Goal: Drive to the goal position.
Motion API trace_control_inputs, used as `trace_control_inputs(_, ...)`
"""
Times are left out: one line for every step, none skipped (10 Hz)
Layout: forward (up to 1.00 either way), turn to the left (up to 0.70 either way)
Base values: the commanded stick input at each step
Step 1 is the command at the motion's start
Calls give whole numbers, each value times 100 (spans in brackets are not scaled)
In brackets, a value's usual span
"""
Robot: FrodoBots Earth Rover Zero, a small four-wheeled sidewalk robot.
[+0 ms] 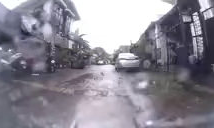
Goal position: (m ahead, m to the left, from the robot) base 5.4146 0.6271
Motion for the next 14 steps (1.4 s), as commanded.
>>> trace_control_inputs(100, 0)
trace_control_inputs(100, 0)
trace_control_inputs(100, 0)
trace_control_inputs(100, 0)
trace_control_inputs(100, 0)
trace_control_inputs(100, 1)
trace_control_inputs(100, 27)
trace_control_inputs(100, 27)
trace_control_inputs(100, 27)
trace_control_inputs(100, 2)
trace_control_inputs(100, 0)
trace_control_inputs(100, 0)
trace_control_inputs(100, 0)
trace_control_inputs(100, 0)
